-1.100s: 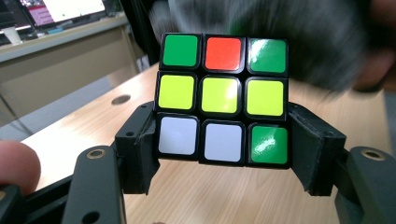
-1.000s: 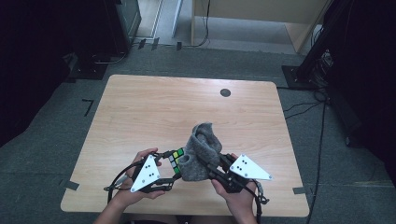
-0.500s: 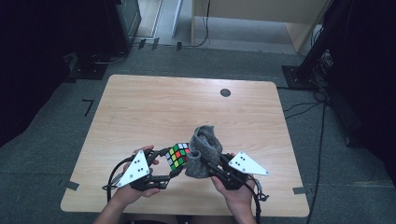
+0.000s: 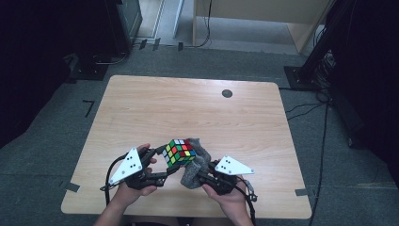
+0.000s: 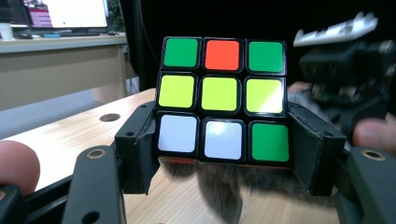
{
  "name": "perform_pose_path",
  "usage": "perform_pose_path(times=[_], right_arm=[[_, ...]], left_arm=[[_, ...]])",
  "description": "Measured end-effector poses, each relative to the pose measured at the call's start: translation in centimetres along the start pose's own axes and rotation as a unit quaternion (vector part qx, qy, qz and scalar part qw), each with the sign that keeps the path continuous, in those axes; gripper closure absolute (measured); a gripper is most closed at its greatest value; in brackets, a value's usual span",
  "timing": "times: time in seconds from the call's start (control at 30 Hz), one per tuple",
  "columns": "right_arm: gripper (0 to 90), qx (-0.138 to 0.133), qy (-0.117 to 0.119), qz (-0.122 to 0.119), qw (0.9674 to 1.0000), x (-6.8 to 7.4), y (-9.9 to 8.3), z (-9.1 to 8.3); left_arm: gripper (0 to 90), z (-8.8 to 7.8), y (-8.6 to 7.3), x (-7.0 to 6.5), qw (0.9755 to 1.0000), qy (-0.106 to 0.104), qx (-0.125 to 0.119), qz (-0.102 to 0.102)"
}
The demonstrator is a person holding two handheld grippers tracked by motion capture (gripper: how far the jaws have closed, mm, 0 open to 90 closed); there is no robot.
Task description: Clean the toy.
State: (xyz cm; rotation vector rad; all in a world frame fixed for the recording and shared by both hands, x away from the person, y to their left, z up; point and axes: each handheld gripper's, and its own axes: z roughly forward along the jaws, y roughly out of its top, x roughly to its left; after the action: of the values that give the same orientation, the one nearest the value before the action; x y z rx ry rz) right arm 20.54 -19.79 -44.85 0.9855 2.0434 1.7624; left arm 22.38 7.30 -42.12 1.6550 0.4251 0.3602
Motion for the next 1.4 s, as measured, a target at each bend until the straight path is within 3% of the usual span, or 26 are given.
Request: perform_pose_path(times=[0.07,0.13,0.2,0.37,0.43,0.6,0.7,0.8,0.87,1.03,1.17,1.23,1.3,1.4], right_arm=[[66.4,-0.030,-0.017,0.012,0.9993,-0.4,0.5,-0.8],[66.4,-0.054,-0.024,0.023,0.9980,-0.7,0.7,-1.3],[66.5,-0.049,-0.017,0.017,0.9985,-0.7,0.6,-1.1],[66.5,0.001,0.011,-0.012,0.9999,0.0,-0.4,0.3],[66.5,-0.002,0.001,-0.029,0.9996,0.2,-0.2,0.3],[67.0,-0.048,-0.016,-0.028,0.9983,-0.2,0.6,-1.0],[67.0,-0.033,0.004,-0.042,0.9986,0.0,0.3,-0.5],[66.6,-0.009,0.017,-0.080,0.9966,0.5,0.0,0.1],[66.4,-0.011,0.016,-0.106,0.9942,0.7,0.1,-0.1],[66.4,-0.037,-0.001,-0.107,0.9936,0.3,0.4,-0.6],[66.1,-0.025,0.021,-0.131,0.9909,1.1,-0.1,0.2],[65.9,-0.005,0.035,-0.144,0.9889,1.9,-0.6,0.9],[65.8,0.003,0.057,-0.142,0.9882,2.7,-1.1,1.6],[65.9,-0.004,0.090,-0.108,0.9901,3.9,-1.3,2.3]], left_arm=[[34.2,0.1,0.0,-0.2,0.9999,-0.004,0.008,0.008],[34.2,0.2,0.0,-0.3,1.0000,-0.008,0.003,0.004],[34.3,0.2,0.1,-0.3,1.0000,-0.008,0.000,0.001],[34.2,-0.1,0.1,0.2,1.0000,-0.004,-0.003,-0.008],[34.2,-0.2,0.1,0.2,0.9999,-0.004,-0.005,-0.009],[34.2,-0.2,0.0,0.3,0.9999,-0.004,-0.005,-0.010],[34.2,-0.4,0.1,0.6,0.9999,0.002,-0.008,-0.013],[34.2,-0.8,0.2,1.0,0.9997,0.007,-0.014,-0.020],[34.2,-1.0,0.2,1.4,0.9993,0.009,-0.020,-0.030],[34.2,-1.1,0.2,1.6,0.9980,-0.008,-0.030,-0.055],[34.2,-0.7,0.3,1.1,0.9980,-0.013,-0.032,-0.053],[34.2,-0.8,0.4,1.2,0.9969,-0.010,-0.040,-0.068],[34.2,-0.8,0.2,1.4,0.9937,-0.007,-0.056,-0.097],[34.2,-0.6,0.0,1.6,0.9899,-0.009,-0.067,-0.125]])
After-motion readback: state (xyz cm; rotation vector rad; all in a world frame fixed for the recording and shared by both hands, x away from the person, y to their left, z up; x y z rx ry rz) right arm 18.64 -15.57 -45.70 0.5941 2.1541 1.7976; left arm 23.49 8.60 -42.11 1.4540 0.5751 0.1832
